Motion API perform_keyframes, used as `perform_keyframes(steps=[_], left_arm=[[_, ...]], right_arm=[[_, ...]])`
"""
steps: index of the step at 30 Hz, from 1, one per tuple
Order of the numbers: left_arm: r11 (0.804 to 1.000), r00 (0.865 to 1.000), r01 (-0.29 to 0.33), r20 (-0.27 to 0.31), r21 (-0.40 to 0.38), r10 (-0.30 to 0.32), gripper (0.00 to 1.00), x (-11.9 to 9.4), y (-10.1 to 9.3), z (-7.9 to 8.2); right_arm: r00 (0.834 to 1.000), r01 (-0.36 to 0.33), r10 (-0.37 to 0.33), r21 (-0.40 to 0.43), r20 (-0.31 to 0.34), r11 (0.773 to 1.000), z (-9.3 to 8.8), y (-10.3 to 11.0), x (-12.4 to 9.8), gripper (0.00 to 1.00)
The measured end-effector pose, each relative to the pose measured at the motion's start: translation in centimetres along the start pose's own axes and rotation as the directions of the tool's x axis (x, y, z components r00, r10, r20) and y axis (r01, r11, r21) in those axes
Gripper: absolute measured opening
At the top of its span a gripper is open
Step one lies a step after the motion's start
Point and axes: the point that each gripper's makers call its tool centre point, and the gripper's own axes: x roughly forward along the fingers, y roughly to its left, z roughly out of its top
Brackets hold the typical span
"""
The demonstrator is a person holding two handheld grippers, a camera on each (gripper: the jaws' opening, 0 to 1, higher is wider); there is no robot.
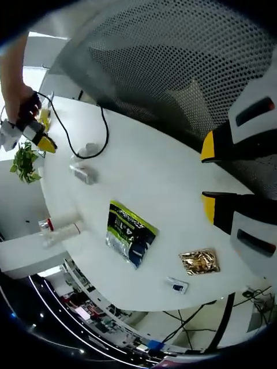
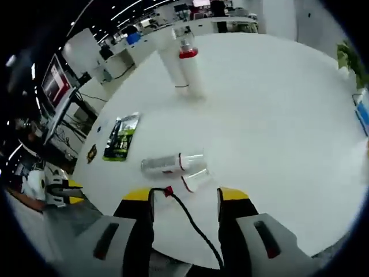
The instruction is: Arrange the skincare products in the storage area until every visible bottle or jar stands upright without overlapping.
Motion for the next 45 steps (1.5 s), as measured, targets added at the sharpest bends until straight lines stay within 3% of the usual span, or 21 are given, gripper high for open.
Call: perform_keyframes(steps=[10, 18, 25, 41, 45], left_arm=[[1.000, 1.000, 0.011, -0.020, 0.001, -0.011, 0.21, 0.0, 0.1, -0.5], [1.000, 0.999, 0.017, -0.028, 0.000, -0.017, 0.21, 0.1, 0.0, -0.5], [1.000, 0.999, 0.023, -0.038, 0.007, -0.022, 0.21, 0.2, -0.1, -0.7], [0.999, 0.998, 0.030, -0.058, 0.015, -0.029, 0.21, 0.3, -0.3, -0.9], [0.999, 0.998, 0.031, -0.058, 0.014, -0.030, 0.21, 0.3, -0.3, -0.9]], right_arm=[[0.993, 0.068, -0.086, 0.212, 0.079, 0.975, 0.8, -0.9, 2.0, 0.36], [0.989, 0.143, -0.147, 0.177, 0.009, 0.974, -0.3, -1.0, 3.4, 0.34], [0.986, 0.167, -0.163, 0.133, -0.037, 0.977, -0.5, -0.3, 4.7, 0.32], [0.978, 0.206, -0.210, 0.172, 0.006, 0.963, -0.1, -1.1, 4.2, 0.23], [0.981, 0.177, -0.188, 0.202, 0.039, 0.963, -0.2, -1.0, 4.0, 0.21]])
